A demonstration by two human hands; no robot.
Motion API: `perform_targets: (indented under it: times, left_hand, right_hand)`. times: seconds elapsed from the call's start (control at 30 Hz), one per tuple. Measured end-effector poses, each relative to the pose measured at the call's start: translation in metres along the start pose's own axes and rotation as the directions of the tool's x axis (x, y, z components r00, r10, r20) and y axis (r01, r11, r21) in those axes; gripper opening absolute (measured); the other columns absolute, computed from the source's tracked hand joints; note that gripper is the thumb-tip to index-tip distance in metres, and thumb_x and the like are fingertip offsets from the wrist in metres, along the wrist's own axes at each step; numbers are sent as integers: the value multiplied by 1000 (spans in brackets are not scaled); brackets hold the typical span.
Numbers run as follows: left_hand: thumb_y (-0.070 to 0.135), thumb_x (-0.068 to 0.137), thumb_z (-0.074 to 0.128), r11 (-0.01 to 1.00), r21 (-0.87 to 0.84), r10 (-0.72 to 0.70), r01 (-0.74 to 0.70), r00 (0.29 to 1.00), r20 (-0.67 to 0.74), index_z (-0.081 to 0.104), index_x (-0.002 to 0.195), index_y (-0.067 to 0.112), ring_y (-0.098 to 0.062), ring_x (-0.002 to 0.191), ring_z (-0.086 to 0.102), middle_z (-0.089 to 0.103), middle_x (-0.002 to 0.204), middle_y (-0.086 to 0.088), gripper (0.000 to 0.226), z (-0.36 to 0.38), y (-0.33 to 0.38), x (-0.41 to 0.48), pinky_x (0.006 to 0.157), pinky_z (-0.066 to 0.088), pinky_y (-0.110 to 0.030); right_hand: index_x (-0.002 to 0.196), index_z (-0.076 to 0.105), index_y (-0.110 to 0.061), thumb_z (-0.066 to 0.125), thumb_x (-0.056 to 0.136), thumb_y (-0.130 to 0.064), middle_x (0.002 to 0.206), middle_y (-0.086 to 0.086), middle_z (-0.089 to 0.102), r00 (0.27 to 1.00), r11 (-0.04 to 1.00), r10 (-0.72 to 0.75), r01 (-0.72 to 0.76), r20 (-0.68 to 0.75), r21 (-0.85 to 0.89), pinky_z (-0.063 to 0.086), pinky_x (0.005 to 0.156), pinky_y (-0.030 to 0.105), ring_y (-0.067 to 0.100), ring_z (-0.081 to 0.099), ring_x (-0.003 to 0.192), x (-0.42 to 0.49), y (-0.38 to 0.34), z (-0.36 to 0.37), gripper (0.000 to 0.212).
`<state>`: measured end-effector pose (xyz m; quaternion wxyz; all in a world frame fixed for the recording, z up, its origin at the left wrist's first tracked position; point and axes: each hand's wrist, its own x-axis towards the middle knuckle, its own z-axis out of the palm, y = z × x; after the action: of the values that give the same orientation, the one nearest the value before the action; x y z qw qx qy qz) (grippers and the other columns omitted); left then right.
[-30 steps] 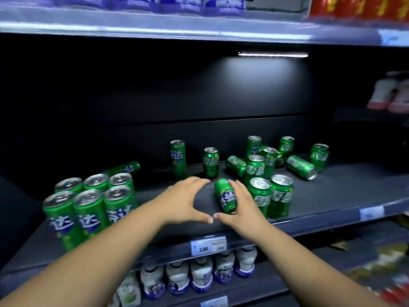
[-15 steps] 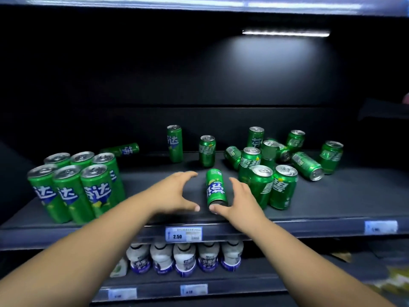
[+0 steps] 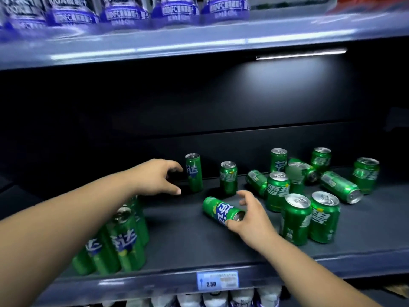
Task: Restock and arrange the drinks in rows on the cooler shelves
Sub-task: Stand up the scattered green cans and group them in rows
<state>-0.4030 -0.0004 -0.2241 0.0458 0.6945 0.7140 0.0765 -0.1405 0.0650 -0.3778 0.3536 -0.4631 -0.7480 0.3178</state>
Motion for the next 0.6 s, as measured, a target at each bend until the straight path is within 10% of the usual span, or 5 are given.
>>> perform_targets:
  times: [0.3, 0.6]
  left_hand:
    - [39, 75, 81, 998, 59, -13, 10, 998, 53, 50, 139, 28, -18, 120, 57, 56, 139, 0, 72, -7, -52, 89, 101, 47, -32]
    - [27, 78, 81, 992, -17, 129, -128, 989, 66, 27, 155, 19, -20, 144, 33, 32, 160, -4, 95, 21, -61, 154, 115, 28, -26]
  right_hand:
    - [109, 47, -55, 80, 58, -18, 114, -9, 53, 990, 978, -104, 119, -95, 169, 56, 81, 32, 11, 61, 99, 47, -53, -2, 71]
    - [105, 63, -32, 76, 57, -36, 102, -2, 71, 998, 987, -39, 30, 52, 158, 55, 90, 47, 16, 70, 96, 61, -47, 7, 51]
